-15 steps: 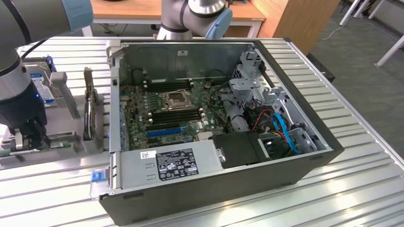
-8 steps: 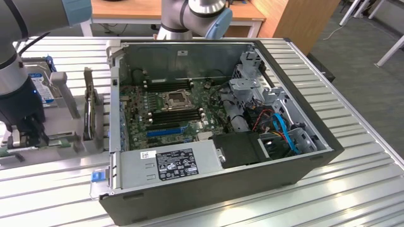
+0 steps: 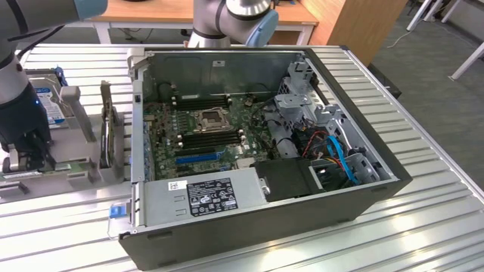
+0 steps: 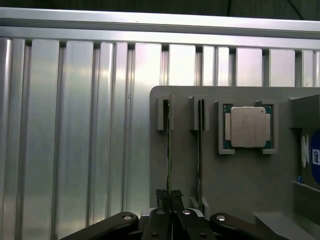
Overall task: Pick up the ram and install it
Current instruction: 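Pick up the ram and move it above insertion slot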
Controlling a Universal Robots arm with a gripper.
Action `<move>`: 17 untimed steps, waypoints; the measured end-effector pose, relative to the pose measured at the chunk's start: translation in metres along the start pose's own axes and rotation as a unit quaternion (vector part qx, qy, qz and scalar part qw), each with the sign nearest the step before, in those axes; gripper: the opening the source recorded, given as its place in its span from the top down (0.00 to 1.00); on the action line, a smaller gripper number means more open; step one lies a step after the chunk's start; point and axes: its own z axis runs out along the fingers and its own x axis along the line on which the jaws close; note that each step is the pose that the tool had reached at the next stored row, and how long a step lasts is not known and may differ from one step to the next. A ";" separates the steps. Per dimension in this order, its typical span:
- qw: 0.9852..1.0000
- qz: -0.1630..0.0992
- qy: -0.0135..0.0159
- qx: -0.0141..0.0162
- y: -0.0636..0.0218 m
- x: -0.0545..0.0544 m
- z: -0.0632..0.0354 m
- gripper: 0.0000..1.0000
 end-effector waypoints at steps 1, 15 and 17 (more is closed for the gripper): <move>1.000 0.000 0.000 0.000 0.0001 0.000 -0.0022 0.88; 1.000 0.000 0.000 0.000 0.0014 0.000 -0.0328 0.88; 1.000 0.000 0.000 0.000 0.0016 -0.001 -0.0374 0.88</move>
